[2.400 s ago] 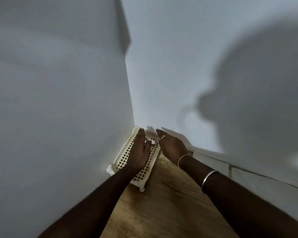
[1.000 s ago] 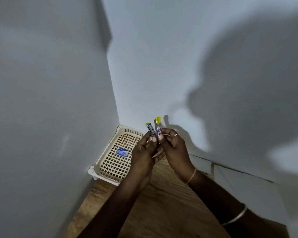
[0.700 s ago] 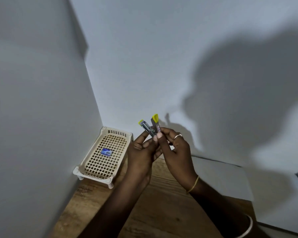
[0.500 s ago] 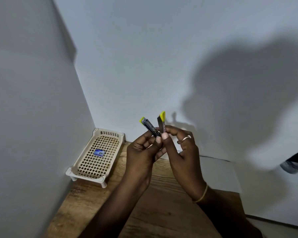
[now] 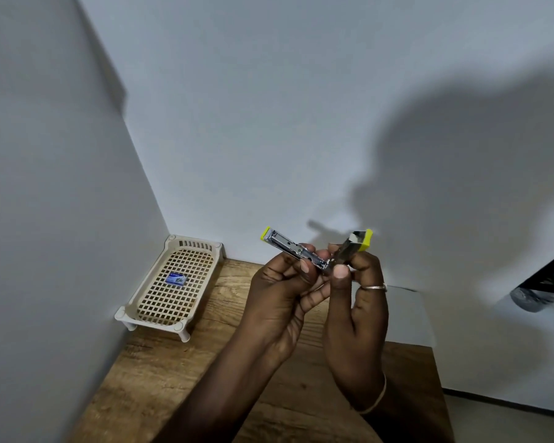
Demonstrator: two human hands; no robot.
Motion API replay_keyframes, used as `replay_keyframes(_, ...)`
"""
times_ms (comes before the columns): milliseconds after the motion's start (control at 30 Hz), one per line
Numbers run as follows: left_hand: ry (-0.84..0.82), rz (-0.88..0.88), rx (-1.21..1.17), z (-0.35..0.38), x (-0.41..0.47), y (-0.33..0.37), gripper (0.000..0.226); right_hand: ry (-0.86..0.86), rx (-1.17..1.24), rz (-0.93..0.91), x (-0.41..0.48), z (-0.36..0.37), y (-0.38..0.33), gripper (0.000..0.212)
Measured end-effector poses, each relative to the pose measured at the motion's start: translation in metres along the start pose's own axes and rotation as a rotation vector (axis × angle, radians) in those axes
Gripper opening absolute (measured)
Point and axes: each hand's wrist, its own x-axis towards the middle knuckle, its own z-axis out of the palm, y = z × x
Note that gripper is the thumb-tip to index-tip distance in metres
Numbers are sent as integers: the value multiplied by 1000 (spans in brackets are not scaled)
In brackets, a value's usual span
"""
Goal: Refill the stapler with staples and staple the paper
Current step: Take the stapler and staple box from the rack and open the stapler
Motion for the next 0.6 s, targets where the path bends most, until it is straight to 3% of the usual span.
replay_keyframes(133,29,-11,-20,1,1,-5,16,26,94,112,-4,-1,2,18)
replay_keyframes(333,191,10,-89,-6,9,-8,14,38,44,228,-3,-8,3,13)
replay_keyframes(400,223,34,-109,-8,10,-7,13,127,-55,135,2,-14,-1,19)
replay_keyframes(500,251,64,-131,-11,11,-7,15,244,-249,-181,17,-18,-14,29)
replay_keyframes(600,245,81,-132,-12,11,-8,20,12,-491,-469,38,-7,-33,19)
